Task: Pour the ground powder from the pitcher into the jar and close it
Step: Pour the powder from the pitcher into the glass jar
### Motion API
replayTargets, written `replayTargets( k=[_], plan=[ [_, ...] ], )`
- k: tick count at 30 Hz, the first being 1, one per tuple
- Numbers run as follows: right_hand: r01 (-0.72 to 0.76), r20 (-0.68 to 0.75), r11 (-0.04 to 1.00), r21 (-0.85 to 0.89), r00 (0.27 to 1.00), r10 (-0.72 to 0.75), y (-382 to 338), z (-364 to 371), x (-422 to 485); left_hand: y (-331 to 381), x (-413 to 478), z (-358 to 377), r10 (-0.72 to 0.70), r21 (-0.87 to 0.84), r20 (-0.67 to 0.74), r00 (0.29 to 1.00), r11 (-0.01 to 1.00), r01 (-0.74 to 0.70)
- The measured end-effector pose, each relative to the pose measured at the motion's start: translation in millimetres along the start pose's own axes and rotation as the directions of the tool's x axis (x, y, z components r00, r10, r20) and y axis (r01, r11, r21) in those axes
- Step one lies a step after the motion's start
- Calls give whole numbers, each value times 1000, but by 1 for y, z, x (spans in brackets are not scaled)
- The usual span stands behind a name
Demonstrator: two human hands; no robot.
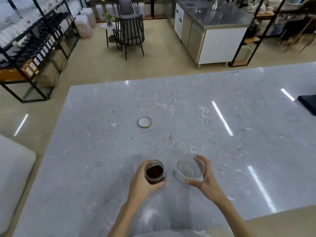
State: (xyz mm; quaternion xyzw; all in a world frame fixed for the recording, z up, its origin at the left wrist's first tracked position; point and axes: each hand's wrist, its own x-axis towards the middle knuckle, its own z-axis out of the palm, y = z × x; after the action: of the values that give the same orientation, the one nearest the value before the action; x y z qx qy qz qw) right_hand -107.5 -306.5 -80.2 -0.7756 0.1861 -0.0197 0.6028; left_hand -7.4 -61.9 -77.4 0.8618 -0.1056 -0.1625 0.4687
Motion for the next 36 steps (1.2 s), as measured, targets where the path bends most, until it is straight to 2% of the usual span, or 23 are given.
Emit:
replayTargets(
  k=[8, 10, 12, 15, 18, 27, 34, 36],
  plan=[
    [-49, 68, 998, 49, 997, 46, 10, 14, 3, -7, -5, -10, -50, 110, 30, 998, 993, 46],
    [-68, 79, 995, 71, 995, 63, 10, 16, 5, -6, 0, -14, -64, 101, -3, 998, 993, 64],
    [-80, 73, 994, 68, 995, 75, 10, 18, 7, -3, 5, -17, -72, 67, -70, 995, 995, 77],
    [-85, 67, 995, 61, 994, 81, 11, 18, 8, 0, 5, -16, -61, 110, -50, 997, 992, 66],
    [-79, 69, 995, 55, 995, 75, 10, 17, 10, -5, 5, -15, -85, 77, -117, 989, 992, 95],
    [-137, 48, 989, 59, 990, 135, -5, 20, 20, -14, 18, -15, -79, 77, -72, 994, 994, 84],
    [-191, 34, 974, 124, 981, 188, -16, 25, 4, -16, 15, -3, -110, 80, -175, 978, 989, 126],
    [-218, -13, 971, 96, 975, 220, -18, 26, -10, -17, 15, -2, -105, 83, -182, 978, 989, 122]
  ],
)
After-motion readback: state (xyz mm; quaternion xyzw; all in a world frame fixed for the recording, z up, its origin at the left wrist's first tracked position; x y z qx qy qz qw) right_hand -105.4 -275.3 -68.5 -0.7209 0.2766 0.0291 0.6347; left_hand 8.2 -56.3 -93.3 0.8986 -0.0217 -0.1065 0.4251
